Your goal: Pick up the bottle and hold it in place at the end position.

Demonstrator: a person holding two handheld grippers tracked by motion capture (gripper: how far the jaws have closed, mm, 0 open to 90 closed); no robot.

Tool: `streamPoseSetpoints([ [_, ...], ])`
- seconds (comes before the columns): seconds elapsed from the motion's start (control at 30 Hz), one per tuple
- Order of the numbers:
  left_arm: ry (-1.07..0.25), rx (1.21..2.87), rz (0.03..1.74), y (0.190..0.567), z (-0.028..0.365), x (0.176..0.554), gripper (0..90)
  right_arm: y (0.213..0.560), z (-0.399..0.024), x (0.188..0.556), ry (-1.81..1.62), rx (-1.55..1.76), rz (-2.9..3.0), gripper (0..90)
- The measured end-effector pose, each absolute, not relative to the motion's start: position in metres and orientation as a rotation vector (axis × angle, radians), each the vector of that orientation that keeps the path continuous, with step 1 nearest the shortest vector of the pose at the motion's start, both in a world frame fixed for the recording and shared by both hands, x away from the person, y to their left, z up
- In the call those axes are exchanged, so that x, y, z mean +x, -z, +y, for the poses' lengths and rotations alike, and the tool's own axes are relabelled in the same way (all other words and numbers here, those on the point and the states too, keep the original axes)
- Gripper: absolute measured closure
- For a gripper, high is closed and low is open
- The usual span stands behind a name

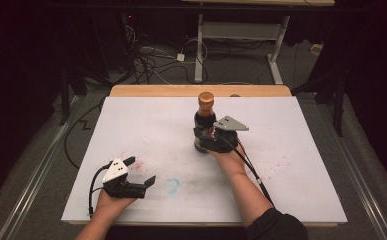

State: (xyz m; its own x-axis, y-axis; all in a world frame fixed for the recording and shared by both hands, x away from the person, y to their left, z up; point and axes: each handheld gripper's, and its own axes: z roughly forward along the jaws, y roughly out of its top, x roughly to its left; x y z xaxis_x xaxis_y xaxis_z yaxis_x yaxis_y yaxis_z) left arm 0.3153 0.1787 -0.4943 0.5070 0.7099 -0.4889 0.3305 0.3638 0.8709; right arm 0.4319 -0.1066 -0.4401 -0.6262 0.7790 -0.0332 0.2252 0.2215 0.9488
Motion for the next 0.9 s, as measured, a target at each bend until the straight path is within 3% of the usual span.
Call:
streamPoseSetpoints([
  [0.1, -0.311, 1.226, 1.071, 0.494, 0.179, 0.315, 0.0, 0.439, -0.108, 0.434, -1.426, 0.93, 1.997, 28.0],
  [0.23, -0.307, 1.225, 1.076, 0.494, 0.18, 0.316, 0.0, 0.438, -0.112, 0.433, -1.404, 0.957, 2.034, 16.5],
  [0.37, -0.301, 1.202, 1.092, 0.492, 0.181, 0.317, 0.0, 0.435, -0.121, 0.427, -1.401, 0.936, 2.047, 13.9],
  [0.67, -0.242, 1.192, 1.069, 0.473, 0.166, 0.329, 0.0, 0.423, -0.147, 0.409, -1.433, 0.928, 2.009, 18.7],
  [0.9, -0.215, 1.197, 1.061, 0.463, 0.146, 0.348, 0.0, 0.417, -0.163, 0.401, -1.439, 0.945, 1.975, 31.8],
])
